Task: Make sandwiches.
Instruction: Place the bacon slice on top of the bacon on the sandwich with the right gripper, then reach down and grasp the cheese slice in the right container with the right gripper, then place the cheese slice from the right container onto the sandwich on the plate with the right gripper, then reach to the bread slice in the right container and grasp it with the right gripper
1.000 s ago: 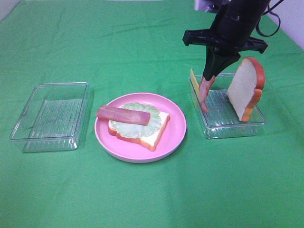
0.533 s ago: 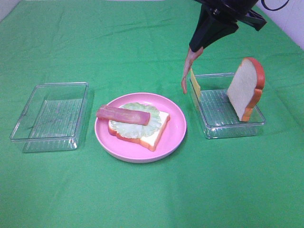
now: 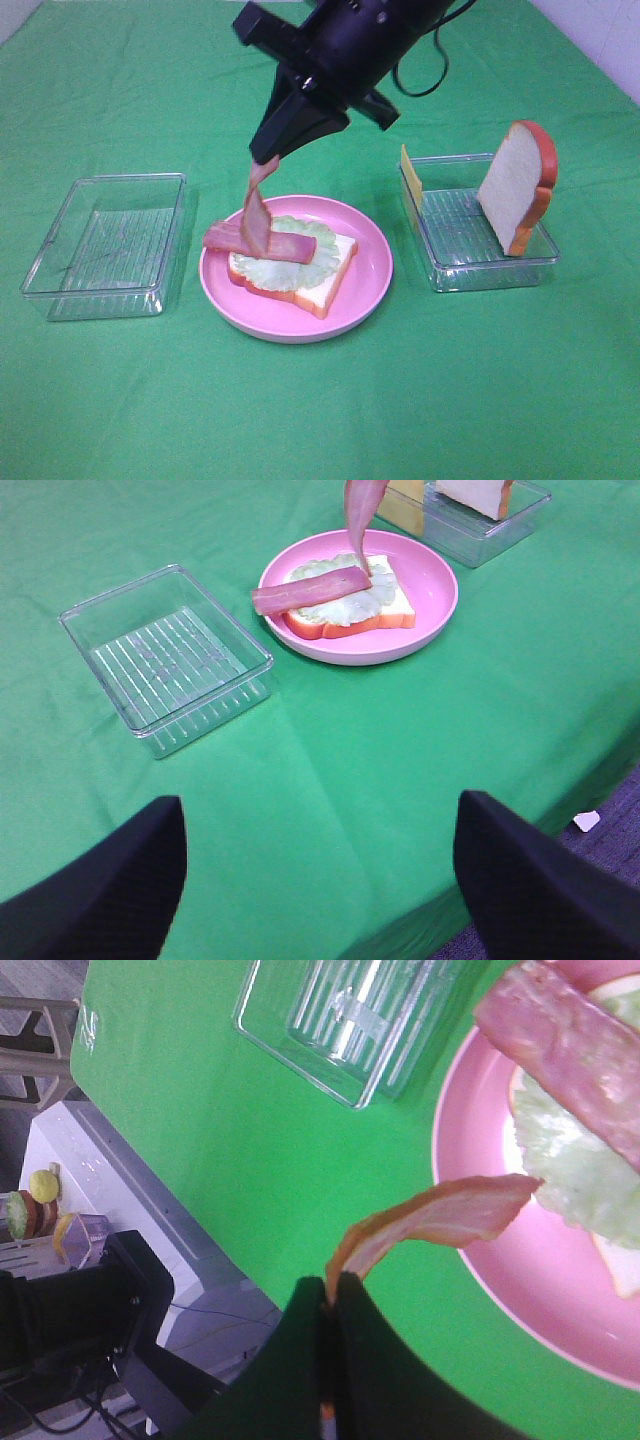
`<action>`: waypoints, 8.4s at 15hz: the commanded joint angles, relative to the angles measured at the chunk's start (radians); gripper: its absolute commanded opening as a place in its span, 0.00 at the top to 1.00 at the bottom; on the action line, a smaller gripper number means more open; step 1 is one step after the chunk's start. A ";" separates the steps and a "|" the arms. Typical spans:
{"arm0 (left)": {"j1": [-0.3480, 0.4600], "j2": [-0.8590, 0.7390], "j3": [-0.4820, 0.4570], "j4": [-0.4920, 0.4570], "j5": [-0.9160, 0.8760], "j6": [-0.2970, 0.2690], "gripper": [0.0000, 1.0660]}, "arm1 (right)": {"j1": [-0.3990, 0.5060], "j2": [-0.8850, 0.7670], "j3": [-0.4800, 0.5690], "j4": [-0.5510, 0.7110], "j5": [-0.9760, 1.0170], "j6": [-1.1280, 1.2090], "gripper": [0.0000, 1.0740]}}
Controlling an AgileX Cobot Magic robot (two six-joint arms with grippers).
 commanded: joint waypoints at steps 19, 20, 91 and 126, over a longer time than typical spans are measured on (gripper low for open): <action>-0.003 -0.018 0.001 -0.008 -0.011 -0.003 0.33 | 0.035 0.185 -0.004 -0.415 -0.178 0.330 0.57; -0.003 -0.018 0.001 -0.008 -0.011 -0.003 0.33 | 0.035 0.185 -0.004 -0.415 -0.169 0.330 0.47; -0.003 -0.018 0.001 -0.008 -0.011 -0.004 0.33 | 0.013 0.316 -0.202 -0.346 -0.043 0.200 0.41; -0.003 -0.018 0.001 -0.008 -0.011 -0.004 0.33 | -0.350 0.204 -0.201 -0.815 0.117 0.329 0.81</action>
